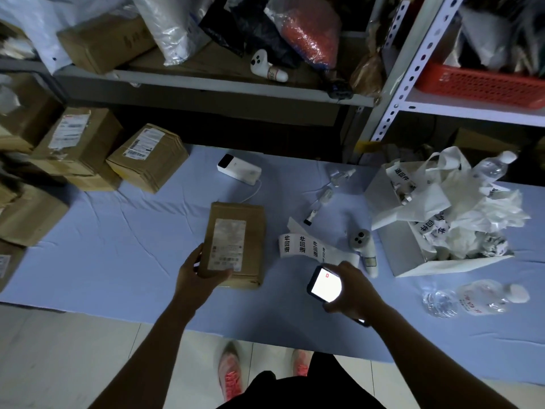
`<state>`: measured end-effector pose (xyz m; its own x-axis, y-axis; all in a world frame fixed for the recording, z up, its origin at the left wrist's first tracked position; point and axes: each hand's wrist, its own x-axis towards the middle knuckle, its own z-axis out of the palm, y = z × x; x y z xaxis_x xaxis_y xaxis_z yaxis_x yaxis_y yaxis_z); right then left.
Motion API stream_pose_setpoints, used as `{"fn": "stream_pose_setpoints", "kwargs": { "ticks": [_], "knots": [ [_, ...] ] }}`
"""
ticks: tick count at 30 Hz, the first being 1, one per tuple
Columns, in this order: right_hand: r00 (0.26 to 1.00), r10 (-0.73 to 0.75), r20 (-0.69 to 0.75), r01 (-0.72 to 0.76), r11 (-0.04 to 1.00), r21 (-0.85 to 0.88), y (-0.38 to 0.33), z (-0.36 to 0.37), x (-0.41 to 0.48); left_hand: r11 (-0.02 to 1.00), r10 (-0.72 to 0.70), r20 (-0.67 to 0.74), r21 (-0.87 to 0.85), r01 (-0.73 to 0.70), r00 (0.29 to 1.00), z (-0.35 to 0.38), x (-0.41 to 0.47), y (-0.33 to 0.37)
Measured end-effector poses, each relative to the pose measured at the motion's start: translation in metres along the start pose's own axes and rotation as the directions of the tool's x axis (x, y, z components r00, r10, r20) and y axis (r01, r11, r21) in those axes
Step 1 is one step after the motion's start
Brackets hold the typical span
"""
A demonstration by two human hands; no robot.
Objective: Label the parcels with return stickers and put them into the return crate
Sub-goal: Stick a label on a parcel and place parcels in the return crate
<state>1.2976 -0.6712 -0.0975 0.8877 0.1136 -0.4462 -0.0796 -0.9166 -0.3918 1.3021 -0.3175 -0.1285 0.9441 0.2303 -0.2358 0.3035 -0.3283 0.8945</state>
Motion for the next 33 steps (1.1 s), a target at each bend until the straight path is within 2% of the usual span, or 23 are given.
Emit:
{"fn": "stream_pose_setpoints", "kwargs": {
  "ticks": [4,13,17,19,23,26,30,33],
  "knots": [
    [0.998,0.069,-0.009,-0.069,0.997,0.039,0.029,0.033,0.003,0.997,-0.066,0.014,0.032,0.066,0.998,-0.003,0.002,0.001],
    [0.994,0.022,-0.106,-0.032,0.995,-0.092,0.04,0.054,0.02,0.988,-0.098,0.033,0.12,0.093,0.995,-0.003,-0.002,0.004],
    [0.939,0.03,-0.343,0.052,0.972,0.229,0.03,0.041,0.043,0.976,-0.101,0.018,0.195,0.095,0.995,-0.007,0.001,0.004],
    [0.947,0.048,-0.317,0.041,0.962,0.271,0.026,0.032,0.06,0.972,-0.098,0.02,0.216,0.091,0.995,-0.007,0.001,0.006],
    [0.996,0.004,-0.087,0.01,0.986,0.166,0.022,0.024,0.094,0.954,-0.108,-0.025,0.278,0.111,0.994,-0.011,0.001,0.007],
    [0.995,-0.055,-0.081,0.067,0.986,0.15,0.021,0.032,0.104,0.939,-0.087,-0.049,0.33,0.099,0.995,-0.011,0.001,0.015],
    [0.988,-0.068,-0.136,0.113,0.927,0.358,0.003,0.031,0.102,0.919,-0.075,-0.038,0.384,0.084,0.996,-0.008,0.001,0.023],
    [0.991,-0.056,-0.119,0.118,0.774,0.622,-0.029,0.012,0.094,0.899,-0.095,-0.032,0.427,0.099,0.995,-0.013,0.003,0.022]
  ]
}}
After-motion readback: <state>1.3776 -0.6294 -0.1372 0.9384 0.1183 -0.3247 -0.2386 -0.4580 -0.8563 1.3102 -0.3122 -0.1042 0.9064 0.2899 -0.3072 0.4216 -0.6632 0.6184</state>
